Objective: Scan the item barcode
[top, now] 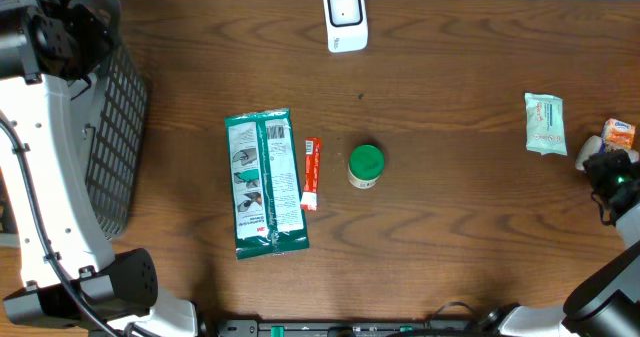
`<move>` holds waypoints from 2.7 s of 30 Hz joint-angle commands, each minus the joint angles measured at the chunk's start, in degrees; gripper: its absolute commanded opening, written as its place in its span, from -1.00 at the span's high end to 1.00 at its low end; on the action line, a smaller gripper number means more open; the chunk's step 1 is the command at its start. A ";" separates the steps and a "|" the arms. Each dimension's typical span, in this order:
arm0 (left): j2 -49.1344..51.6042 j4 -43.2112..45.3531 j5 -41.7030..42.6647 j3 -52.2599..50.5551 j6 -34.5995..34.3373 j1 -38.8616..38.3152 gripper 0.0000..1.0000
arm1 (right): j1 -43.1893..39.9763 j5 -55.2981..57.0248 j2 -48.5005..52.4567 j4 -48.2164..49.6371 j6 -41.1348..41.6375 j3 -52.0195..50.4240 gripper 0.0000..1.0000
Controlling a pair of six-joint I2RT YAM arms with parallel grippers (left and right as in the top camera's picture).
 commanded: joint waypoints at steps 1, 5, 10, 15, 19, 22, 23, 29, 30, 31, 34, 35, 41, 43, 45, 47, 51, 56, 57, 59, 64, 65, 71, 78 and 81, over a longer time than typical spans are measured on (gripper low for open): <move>-0.46 -0.17 -0.72 0.28 0.11 0.17 -0.77 | -1.84 -12.11 -1.84 -4.63 -0.81 4.20 0.95; -0.46 -0.17 -0.72 0.28 0.11 0.20 -0.77 | -4.83 -4.00 -4.22 -21.81 -0.83 8.04 0.98; -0.46 -0.17 -0.72 0.28 0.11 0.20 -0.77 | -8.26 11.52 -4.87 -31.19 -0.59 8.11 0.98; -0.46 -0.17 -0.72 0.28 0.11 0.20 -0.77 | -8.72 7.74 -4.87 -32.02 -1.36 8.11 0.97; -0.46 -0.17 -0.72 0.28 0.11 0.20 -0.77 | -6.54 4.63 -4.87 -32.41 -2.43 8.28 0.87; -0.46 -0.17 -0.72 0.28 0.11 0.20 -0.77 | -2.78 3.72 -4.87 -36.20 -3.02 10.32 0.63; -0.46 -0.17 -0.72 0.28 0.11 0.20 -0.77 | -0.63 3.67 -4.87 -39.06 -3.61 12.07 0.53; -0.46 -0.17 -0.72 0.28 0.11 0.17 -0.77 | 15.39 6.91 -4.87 -53.96 -11.17 25.24 -0.50; -0.46 -0.17 -0.72 0.28 0.11 0.17 -0.77 | 18.60 8.33 -4.87 -55.78 -11.85 27.47 -0.63; -0.46 -0.17 -0.72 0.28 0.11 0.20 -0.77 | 21.92 9.75 -4.87 -57.37 -12.41 29.57 -0.74; -0.46 -0.17 -0.72 0.28 0.11 0.17 -0.77 | 34.23 15.76 -4.87 -61.20 -12.41 35.19 -0.87; -0.46 -0.17 -0.72 0.28 0.11 0.17 -0.77 | 38.56 17.64 -4.85 -61.57 -12.41 36.33 -0.91; -0.46 -0.17 -0.72 0.28 0.11 0.20 -0.77 | 61.94 27.47 -2.97 -58.38 -11.17 37.27 -0.99; -0.46 -0.17 -0.72 0.28 0.11 0.17 -0.77 | 67.58 29.16 -0.85 -57.64 -9.94 37.27 -0.98; -0.46 -0.17 -0.72 0.28 0.11 0.17 -0.77 | 72.15 30.23 1.92 -56.83 -9.53 37.27 -0.99; -0.46 -0.17 -0.72 0.28 0.11 0.20 -0.77 | 75.30 31.63 4.85 -56.02 -9.53 37.27 -0.99; -0.46 -0.17 -0.72 0.28 0.09 0.17 -0.77 | 78.88 33.77 10.78 -54.53 -9.57 37.27 -0.98; -0.46 -0.17 -0.72 0.28 0.11 0.20 -0.77 | 79.76 33.46 16.00 -53.86 -9.55 37.27 -0.99; -0.46 -0.17 -0.72 0.28 0.11 0.17 -0.77 | 79.73 33.16 16.44 -54.14 -9.53 37.27 -0.99; -0.46 -0.17 -0.72 0.28 0.11 0.20 -0.77 | 79.76 33.09 16.90 -54.60 -9.51 37.27 -0.99; -0.46 -0.17 -0.72 0.28 0.11 0.20 -0.77 | 79.82 33.11 18.10 -54.71 -9.29 37.24 -0.98; -0.46 -0.17 -0.72 0.28 0.11 0.17 -0.77 | 79.80 33.11 18.60 -54.71 -9.29 37.24 -0.99; -0.46 -0.17 -0.72 0.28 0.09 0.17 -0.77 | 79.87 33.07 20.52 -54.75 -8.28 37.11 -0.98; -0.46 -0.17 -0.72 0.28 0.11 0.17 -0.77 | 79.95 31.41 20.57 -54.97 -7.65 37.11 -0.62; -0.46 -0.17 -0.72 0.28 0.11 0.17 -0.77 | 79.97 30.95 20.57 -56.04 -7.65 37.11 -0.65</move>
